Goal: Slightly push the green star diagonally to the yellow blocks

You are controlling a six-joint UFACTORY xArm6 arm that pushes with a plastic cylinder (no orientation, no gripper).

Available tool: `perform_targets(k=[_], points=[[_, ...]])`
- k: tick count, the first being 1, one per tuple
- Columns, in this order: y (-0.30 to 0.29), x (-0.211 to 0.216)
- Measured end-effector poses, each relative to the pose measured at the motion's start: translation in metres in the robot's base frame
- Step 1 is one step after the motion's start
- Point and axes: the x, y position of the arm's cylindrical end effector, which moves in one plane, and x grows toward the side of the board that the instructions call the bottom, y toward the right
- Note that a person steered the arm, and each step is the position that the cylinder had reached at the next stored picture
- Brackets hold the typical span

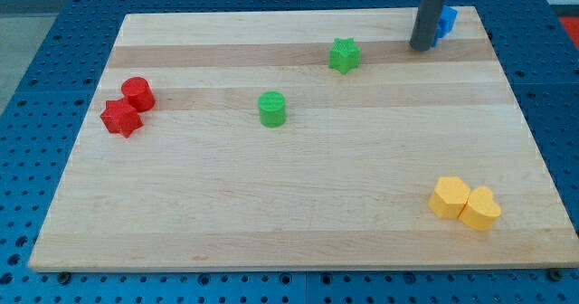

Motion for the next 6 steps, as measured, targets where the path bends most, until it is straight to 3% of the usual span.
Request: perform_targets(k=[2, 6], points=[[-0.015, 0.015], [-0.153, 0.033]])
